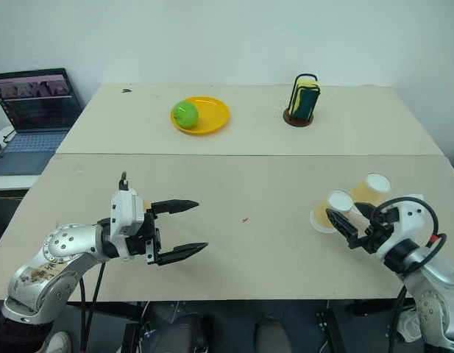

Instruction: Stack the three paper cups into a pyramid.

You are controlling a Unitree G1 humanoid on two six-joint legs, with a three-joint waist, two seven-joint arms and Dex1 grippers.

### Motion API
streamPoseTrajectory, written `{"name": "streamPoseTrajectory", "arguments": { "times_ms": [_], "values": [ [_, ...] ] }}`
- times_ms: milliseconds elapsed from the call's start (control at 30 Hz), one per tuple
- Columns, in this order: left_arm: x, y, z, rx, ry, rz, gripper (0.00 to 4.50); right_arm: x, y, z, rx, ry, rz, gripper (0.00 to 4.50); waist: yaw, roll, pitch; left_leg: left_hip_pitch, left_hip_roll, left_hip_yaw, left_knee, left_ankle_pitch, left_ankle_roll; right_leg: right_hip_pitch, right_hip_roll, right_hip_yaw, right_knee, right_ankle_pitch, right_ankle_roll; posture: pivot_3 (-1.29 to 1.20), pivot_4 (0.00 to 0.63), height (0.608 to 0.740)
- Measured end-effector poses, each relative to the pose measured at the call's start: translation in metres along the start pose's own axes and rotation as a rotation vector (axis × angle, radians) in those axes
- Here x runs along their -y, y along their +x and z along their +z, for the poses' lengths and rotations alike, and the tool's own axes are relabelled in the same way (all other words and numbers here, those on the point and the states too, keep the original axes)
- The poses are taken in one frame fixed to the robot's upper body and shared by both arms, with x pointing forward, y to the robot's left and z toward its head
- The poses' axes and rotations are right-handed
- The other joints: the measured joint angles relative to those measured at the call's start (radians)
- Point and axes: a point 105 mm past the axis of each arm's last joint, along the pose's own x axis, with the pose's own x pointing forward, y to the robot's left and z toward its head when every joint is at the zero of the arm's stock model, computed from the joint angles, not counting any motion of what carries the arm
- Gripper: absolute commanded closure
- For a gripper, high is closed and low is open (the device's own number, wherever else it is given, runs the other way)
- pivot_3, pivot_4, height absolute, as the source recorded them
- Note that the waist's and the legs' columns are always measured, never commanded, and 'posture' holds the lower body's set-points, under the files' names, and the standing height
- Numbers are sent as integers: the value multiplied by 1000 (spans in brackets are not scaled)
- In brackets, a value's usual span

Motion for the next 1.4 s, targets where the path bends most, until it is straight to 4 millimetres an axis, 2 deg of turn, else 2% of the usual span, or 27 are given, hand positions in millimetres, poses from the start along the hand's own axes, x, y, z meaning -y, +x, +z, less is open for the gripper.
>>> {"name": "streamPoseTrajectory", "arguments": {
  "times_ms": [300, 600, 700, 800, 1067, 1200, 1333, 1400],
  "values": [
    [0, -1, -1, -2, -6, 12, 0, -4, 13, 7, 20, -25, 25, 9, 3, 0, 0, 0, 0, 0, 0, 0, 0, 0, 0, 0, 0, 0, 0, 0, 150, 735],
    [1, -2, -4, -7, -17, 21, 0, -5, 17, 3, -1, -32, 33, 9, 2, 0, 0, 0, 0, 0, 0, 0, 0, 0, 0, 0, 1, 0, 0, 0, 150, 735],
    [1, -2, -4, -8, -19, 23, 0, -5, 19, 1, -4, -28, 31, 706, 2, 0, 0, 0, 0, 0, 0, 0, 0, 0, 0, 0, 0, 0, 0, 0, 150, 735],
    [3, -3, -7, -14, -29, 22, 0, -5, 20, 0, -6, -23, 30, 1664, 2, 0, 0, 0, 0, 0, 0, 0, 0, 0, 0, 0, 1, 0, 0, 0, 150, 735],
    [3, -6, -7, -14, -27, 27, 0, -7, 23, 5, 8, -39, 38, 1709, 2, 0, 0, 0, 0, 0, 0, 0, 0, 0, 0, 0, 1, 0, 0, 0, 150, 735],
    [3, -6, -7, -15, -26, 21, 0, -28, 24, 26, 43, -97, 140, 1709, 1, 0, 0, 0, 0, 0, 0, 0, 0, 0, 0, 0, 1, 0, 0, 0, 150, 735],
    [3, -7, -7, -16, -26, 22, 0, -78, 22, 72, 106, -193, 403, 1709, -6, 0, 0, 1, 1, -1, 0, 0, 0, 0, 0, 0, 1, 0, 0, 0, 150, 735],
    [4, -7, -7, -17, -25, 21, 0, -94, 18, 83, 124, -223, 487, 1709, -5, -2, 0, 1, 1, -2, 0, 0, 0, 1, 0, -2, 0, 0, 0, 0, 150, 735]
  ]
}}
